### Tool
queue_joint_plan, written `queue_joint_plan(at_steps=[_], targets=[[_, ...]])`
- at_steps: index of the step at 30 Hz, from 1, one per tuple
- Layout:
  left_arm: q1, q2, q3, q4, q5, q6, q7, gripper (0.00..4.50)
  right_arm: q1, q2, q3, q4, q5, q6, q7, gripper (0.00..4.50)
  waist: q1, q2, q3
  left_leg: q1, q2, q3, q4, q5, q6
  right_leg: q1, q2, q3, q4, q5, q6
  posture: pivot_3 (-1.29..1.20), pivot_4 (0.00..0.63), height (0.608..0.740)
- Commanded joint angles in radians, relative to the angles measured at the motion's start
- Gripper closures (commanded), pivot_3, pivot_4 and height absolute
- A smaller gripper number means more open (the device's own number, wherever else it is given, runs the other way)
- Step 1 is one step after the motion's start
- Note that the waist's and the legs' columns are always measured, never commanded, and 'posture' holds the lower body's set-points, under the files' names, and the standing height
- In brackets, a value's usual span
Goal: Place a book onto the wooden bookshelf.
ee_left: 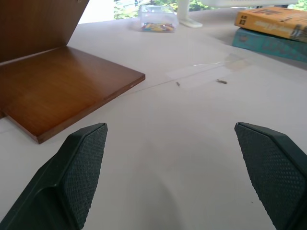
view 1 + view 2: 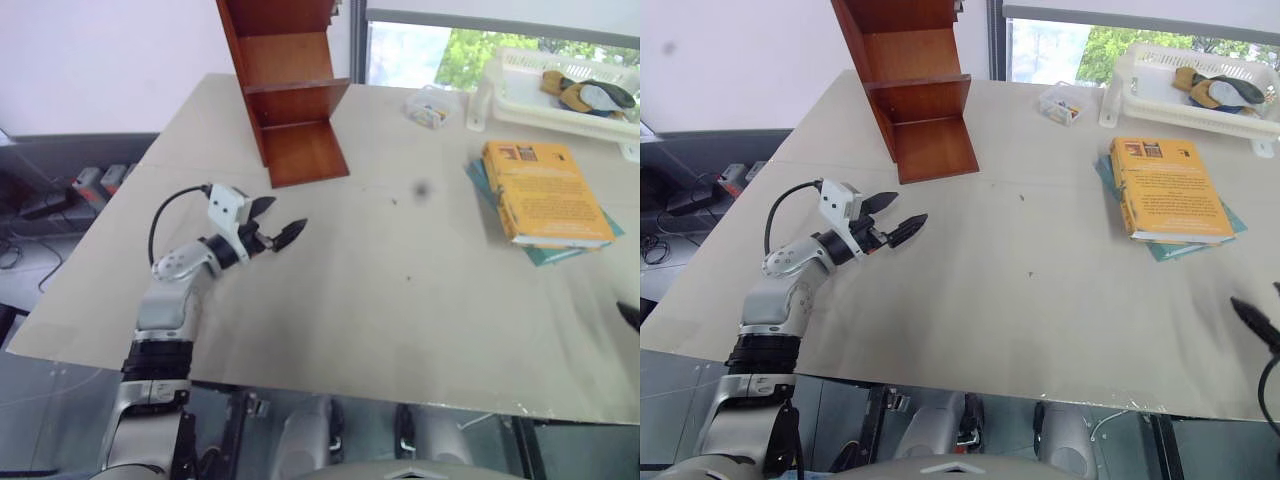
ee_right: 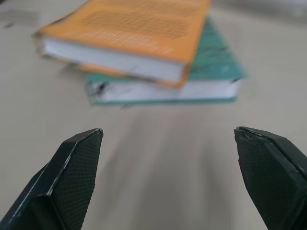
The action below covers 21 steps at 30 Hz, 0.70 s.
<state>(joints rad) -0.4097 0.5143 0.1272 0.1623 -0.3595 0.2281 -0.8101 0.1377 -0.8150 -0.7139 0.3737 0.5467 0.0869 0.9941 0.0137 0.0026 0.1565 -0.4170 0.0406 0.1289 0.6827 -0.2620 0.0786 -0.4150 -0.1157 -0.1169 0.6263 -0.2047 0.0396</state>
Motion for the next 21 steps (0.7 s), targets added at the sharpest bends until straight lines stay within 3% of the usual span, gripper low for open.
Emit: queue_joint_plan(at_steps=[1, 10, 16, 21], targets=[[0.01, 0.03, 0.045, -0.067, -0.048, -0.003, -0.036, 0.01, -0.056, -0.027, -0.024, 0.022, -0.02, 0.007, -0.092, 0.0, 0.001, 0.0, 0.0, 0.0, 0.0, 0.0, 0.0, 0.0, 0.0, 0.0, 0.0, 0.0, 0.0, 0.0, 0.0, 0.0, 0.15, 0.712], [0.049, 0.146, 0.105, -0.205, -0.21, 0.163, -0.17, 0.01, -0.447, -0.056, 0.088, 0.042, -0.127, 0.117, -0.443, 0.0, -0.023, 0.0, 0.001, 0.0, 0.0, 0.001, 0.001, 0.001, -0.001, 0.0, 0.001, 0.001, 0.001, 0.0, 0.005, 0.0, 0.15, 0.712], [0.061, 0.197, 0.124, -0.264, -0.251, 0.183, -0.219, 0.01, -0.764, -0.109, 0.216, 0.396, -0.256, 0.132, -0.572, 0.0, -0.024, 0.0, 0.002, 0.0, 0.0, 0.002, 0.0, 0.003, 0.003, 0.0, 0.006, 0.001, 0.001, 0.001, 0.004, 0.0, 0.15, 0.712], [0.064, 0.201, 0.122, -0.273, -0.25, 0.178, -0.22, 0.01, -1.064, -0.105, 0.131, 0.75, -0.167, 0.159, -0.641, 0.0, -0.029, 0.002, 0.003, 0.0, 0.0, 0.005, 0.0, 0.003, 0.004, -0.001, 0.007, 0.004, 0.0, 0.002, 0.004, 0.0, 0.15, 0.712]])
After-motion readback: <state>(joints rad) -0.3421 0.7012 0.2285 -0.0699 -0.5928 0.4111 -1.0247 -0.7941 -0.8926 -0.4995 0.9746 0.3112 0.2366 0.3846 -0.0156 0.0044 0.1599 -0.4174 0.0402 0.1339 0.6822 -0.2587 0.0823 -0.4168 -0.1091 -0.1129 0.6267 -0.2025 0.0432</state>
